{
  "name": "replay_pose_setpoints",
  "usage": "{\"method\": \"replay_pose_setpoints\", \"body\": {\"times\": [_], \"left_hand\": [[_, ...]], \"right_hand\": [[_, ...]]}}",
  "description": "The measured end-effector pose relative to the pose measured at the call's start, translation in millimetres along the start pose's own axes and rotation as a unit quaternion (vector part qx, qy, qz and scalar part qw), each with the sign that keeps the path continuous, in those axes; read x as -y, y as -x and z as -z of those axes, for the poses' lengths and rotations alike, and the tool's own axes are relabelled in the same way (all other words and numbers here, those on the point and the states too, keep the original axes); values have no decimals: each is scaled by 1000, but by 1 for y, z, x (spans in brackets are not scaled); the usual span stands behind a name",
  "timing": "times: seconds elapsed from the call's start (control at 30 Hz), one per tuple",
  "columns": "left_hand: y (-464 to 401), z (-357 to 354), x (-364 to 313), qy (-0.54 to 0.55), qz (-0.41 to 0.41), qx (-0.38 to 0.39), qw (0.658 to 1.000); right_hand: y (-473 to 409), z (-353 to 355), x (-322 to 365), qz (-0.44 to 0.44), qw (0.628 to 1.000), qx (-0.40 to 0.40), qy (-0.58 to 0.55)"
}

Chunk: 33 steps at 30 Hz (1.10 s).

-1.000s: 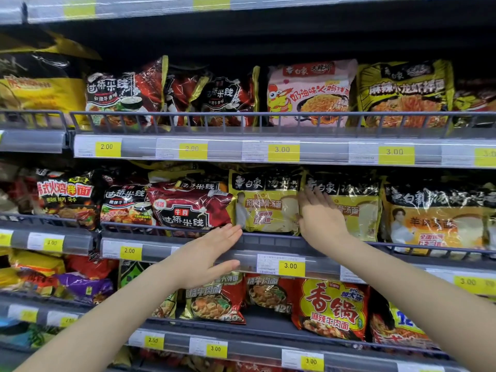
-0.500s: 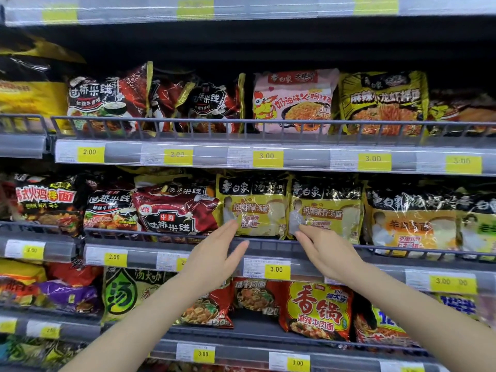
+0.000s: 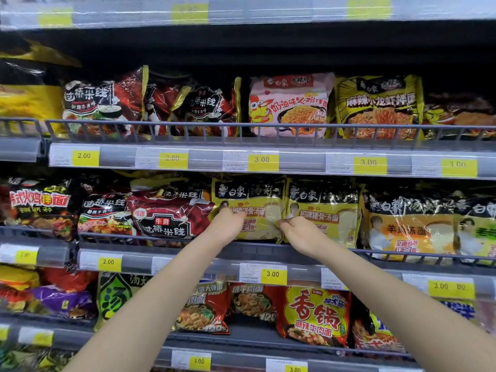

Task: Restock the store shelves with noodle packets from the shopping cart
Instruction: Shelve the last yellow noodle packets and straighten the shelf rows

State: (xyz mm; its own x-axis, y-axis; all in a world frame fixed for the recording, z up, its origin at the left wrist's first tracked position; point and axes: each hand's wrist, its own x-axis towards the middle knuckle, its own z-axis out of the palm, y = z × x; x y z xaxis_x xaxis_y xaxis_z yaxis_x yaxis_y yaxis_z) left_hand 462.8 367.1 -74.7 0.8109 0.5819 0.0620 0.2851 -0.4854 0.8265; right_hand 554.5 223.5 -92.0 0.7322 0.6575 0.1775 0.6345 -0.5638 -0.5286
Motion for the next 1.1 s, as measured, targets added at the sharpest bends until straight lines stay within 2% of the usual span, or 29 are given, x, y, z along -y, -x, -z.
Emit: {"method": "replay_pose_setpoints", "body": {"times": [0.27, 0.37, 0.47, 0.57, 0.7, 0.93, 1.03, 1.1], "left_hand": [[3, -5, 3, -44, -6, 24, 999], [5, -12, -1, -169, -50, 19, 984], [6, -21, -10, -289, -97, 10, 952], [1, -27, -14, -344, -85, 8, 935], [-11, -35, -7, -324, -84, 49, 941], [-22, -30, -2, -274, -75, 67, 957], [-5, -27, -15, -355, -76, 25, 931], [12, -33, -29, -340, -131, -26, 931]], "right_hand": [[-5, 11, 2, -9, 1000, 26, 8], [3, 18, -6, -19, 998, -32, 53], [13, 30, -13, -55, 977, -113, 173], [19, 39, -17, -97, 959, -137, 227], [23, 37, -29, -105, 954, -144, 240], [28, 39, -37, -82, 960, -145, 223], [34, 43, -37, -81, 962, -159, 205], [38, 46, -40, -97, 957, -176, 208]]}}
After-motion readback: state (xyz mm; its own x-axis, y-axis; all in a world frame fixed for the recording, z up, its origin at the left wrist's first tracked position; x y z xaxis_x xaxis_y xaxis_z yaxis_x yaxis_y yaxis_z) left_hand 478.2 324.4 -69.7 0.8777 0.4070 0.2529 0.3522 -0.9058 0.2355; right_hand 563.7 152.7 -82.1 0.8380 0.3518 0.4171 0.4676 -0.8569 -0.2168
